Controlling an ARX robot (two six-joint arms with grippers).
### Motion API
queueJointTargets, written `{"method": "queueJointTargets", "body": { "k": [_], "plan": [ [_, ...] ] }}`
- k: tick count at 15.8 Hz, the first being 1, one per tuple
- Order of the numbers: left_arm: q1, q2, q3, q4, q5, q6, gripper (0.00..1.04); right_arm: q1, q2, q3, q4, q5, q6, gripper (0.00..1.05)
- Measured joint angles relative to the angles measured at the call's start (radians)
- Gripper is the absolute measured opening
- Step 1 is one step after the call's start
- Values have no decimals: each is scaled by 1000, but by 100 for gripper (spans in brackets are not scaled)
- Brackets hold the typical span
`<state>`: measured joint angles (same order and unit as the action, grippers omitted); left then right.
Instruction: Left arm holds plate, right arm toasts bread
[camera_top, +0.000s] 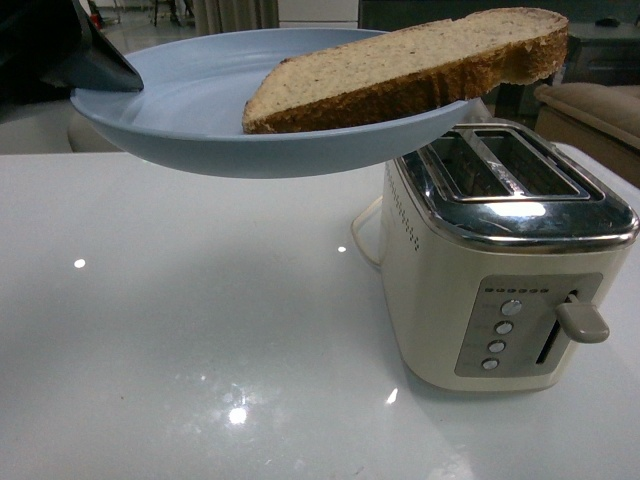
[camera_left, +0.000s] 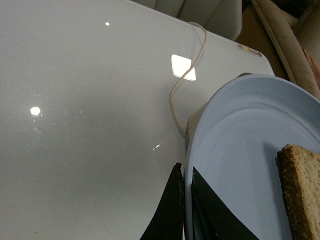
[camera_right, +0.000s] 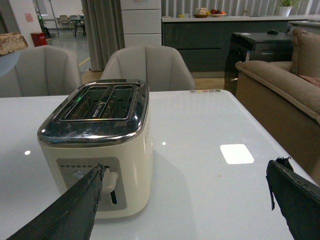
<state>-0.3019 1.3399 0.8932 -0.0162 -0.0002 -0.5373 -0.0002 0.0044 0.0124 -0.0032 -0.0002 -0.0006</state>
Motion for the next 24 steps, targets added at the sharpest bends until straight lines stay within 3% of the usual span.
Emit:
{"method": "queueJointTargets", "body": {
  "k": [5, 24],
  "plan": [
    [-33, 60, -38, 55, -47, -13, 3, 0, 0, 0, 0, 0, 0, 98],
    [-48, 68, -41, 43, -26, -5, 3, 0, 0, 0, 0, 0, 0, 98]
  ]
}}
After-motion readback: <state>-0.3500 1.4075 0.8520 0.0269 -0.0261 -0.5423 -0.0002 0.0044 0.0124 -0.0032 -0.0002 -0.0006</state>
